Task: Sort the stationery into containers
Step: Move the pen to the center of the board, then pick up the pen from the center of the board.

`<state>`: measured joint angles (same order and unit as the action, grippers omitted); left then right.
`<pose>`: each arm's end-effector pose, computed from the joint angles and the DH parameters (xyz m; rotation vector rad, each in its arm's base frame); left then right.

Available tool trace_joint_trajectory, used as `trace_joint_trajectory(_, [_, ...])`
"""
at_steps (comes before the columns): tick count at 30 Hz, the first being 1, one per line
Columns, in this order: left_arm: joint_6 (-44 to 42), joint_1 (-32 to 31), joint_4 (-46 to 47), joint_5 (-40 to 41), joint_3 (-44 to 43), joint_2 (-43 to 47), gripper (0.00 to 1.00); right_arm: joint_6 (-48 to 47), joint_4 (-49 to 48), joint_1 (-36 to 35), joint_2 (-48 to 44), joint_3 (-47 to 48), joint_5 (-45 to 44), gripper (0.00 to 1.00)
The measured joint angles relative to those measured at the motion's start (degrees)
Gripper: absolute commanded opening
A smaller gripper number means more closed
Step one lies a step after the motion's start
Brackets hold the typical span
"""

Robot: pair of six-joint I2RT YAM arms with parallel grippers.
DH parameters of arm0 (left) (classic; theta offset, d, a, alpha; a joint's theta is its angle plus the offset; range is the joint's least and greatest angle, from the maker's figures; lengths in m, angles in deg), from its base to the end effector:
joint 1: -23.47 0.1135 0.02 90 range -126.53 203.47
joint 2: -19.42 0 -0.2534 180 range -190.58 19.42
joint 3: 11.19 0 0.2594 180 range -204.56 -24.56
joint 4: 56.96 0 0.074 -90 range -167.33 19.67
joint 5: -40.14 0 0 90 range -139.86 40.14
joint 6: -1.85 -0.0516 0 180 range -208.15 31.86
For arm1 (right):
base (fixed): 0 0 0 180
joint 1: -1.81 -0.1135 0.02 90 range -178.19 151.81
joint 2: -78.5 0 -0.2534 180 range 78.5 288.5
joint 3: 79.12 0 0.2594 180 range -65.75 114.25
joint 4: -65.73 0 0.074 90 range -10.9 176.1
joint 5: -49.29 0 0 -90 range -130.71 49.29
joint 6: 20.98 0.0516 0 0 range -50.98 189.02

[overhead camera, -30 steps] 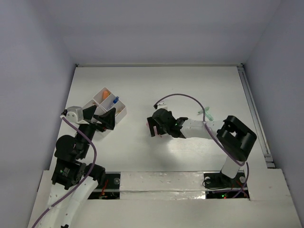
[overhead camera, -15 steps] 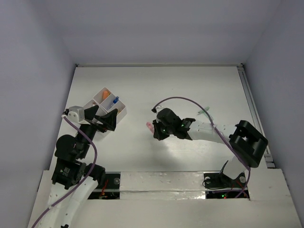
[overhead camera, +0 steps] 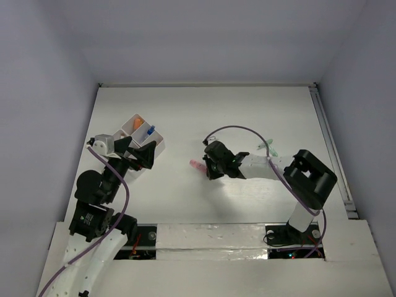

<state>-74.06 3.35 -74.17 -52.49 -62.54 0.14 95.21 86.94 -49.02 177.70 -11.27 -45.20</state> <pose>0.1137 -0.0442 0.3671 0.1096 1.3266 -0.5379 0.2294 0.2752 0.1291 -0.5100 2.4937 0.4589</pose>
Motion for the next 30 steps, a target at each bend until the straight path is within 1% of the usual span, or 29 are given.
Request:
trace_joint_trajectory(3, [0.1, 0.0, 0.1, -0.2, 0.0, -0.2, 0.96, -0.6, -0.7, 2.5, 0.0, 0.0, -4.2, 0.13])
trace_joint_trajectory(4, [0.1, 0.0, 0.2, -0.2, 0.0, -0.2, 0.96, -1.2, -0.5, 3.1, 0.0, 0.2, -4.7, 0.17])
trace_joint_trajectory(6, [0.2, 0.0, 0.2, -0.3, 0.0, -0.2, 0.96, -3.2, 0.0, 4.0, 0.0, 1.0, -4.8, 0.19])
trace_joint_trajectory(9, [0.2, 0.0, 0.2, -0.3, 0.0, -0.2, 0.96, -6.4, 1.6, 4.1, 0.0, 3.4, -2.6, 0.19])
trace_joint_trajectory(12, [0.2, 0.0, 0.2, -0.4, 0.0, -0.2, 0.96, -8.5, 2.5, 3.9, -0.8, 4.4, 1.6, 0.25])
trace_joint_trajectory(13, [0.2, 0.0, 0.2, -0.4, 0.0, -0.2, 0.96, -8.9, 3.1, 3.9, -1.4, 4.4, 3.4, 0.32])
trace_joint_trajectory(15, [0.3, 0.0, 0.2, -0.4, 0.0, -0.2, 0.96, -9.1, 3.7, 3.8, -2.5, 4.4, 6.6, 0.40])
trace_joint_trajectory(17, [0.3, 0.0, 0.2, -0.5, 0.0, -0.3, 0.96, -9.0, 3.5, 3.5, -3.1, 4.4, 9.7, 0.51])
trace_joint_trajectory(18, [0.4, 0.0, 0.2, -0.5, 0.0, -0.4, 0.96, -8.9, 3.3, 3.4, -3.1, 4.5, 11.1, 0.53])
trace_joint_trajectory(19, [0.4, 0.0, 0.2, -0.6, 0.0, -0.4, 0.96, -8.9, 3.2, 3.1, -2.6, 4.7, 12.4, 0.61])
trace_joint_trajectory(21, [0.4, 0.0, 0.2, -0.6, 0.0, -0.4, 0.96, -8.8, 3.0, 2.7, -1.1, 5.4, 13.9, 0.68])
trace_joint_trajectory(22, [0.4, 0.0, 0.2, -0.6, 0.0, -0.4, 0.96, -8.8, 2.8, 2.7, 0.0, 5.7, 14.0, 0.74])
trace_joint_trajectory(24, [0.4, 0.0, 0.2, -0.6, 0.0, -0.4, 0.96, -8.9, 2.4, 2.5, 2.5, 6.4, 13.7, 0.74])
trace_joint_trajectory(28, [0.4, 0.0, 0.2, -0.6, 0.0, -0.4, 0.96, -9.4, 1.6, 2.4, 4.3, 8.5, 13.4, 0.56])
trace_joint_trajectory(30, [0.4, 0.0, 0.2, -0.6, 0.0, -0.4, 0.96, -11.0, 1.7, 2.4, 4.3, 9.2, 14.6, 0.55])
